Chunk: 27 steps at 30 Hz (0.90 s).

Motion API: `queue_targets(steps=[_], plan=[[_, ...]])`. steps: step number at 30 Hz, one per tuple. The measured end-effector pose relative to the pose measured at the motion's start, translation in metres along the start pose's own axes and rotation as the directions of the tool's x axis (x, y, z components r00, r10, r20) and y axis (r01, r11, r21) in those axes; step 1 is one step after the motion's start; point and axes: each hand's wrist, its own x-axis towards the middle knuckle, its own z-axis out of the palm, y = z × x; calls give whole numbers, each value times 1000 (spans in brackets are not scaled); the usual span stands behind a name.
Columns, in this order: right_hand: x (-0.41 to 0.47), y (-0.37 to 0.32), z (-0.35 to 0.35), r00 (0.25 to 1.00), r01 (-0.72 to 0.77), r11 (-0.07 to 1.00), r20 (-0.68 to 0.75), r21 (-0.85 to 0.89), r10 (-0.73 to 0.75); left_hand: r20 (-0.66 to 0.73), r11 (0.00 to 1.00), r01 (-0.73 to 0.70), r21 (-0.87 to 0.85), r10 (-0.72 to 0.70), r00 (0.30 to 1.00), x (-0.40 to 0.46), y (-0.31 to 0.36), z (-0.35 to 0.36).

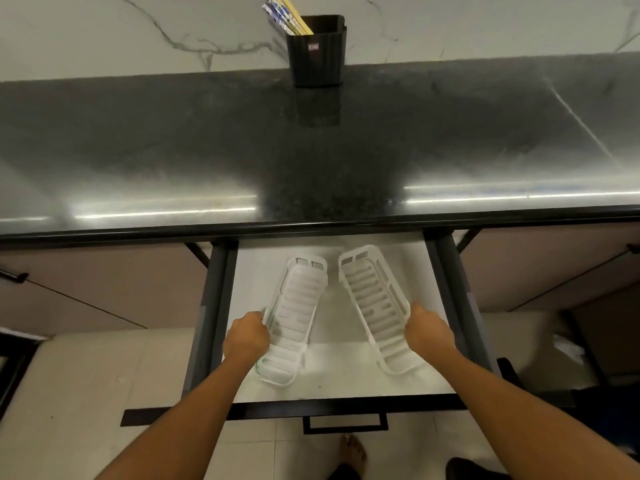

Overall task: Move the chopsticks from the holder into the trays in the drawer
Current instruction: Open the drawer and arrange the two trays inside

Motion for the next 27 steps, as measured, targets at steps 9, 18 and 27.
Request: queue_targets(steps=[9,18,27], plan=[[1,-4,11,998,-34,996,50,83,30,55,986,-64,-152,73,996,-6,7,3],[-9,-19,30,996,-37,977,84,211,20,98,962,-40,-269,69,993,-17,7,12],[-17,-27,34,985,-35,965,175,259,-12,184,942,-38,-335,105,977,-24,3,15]])
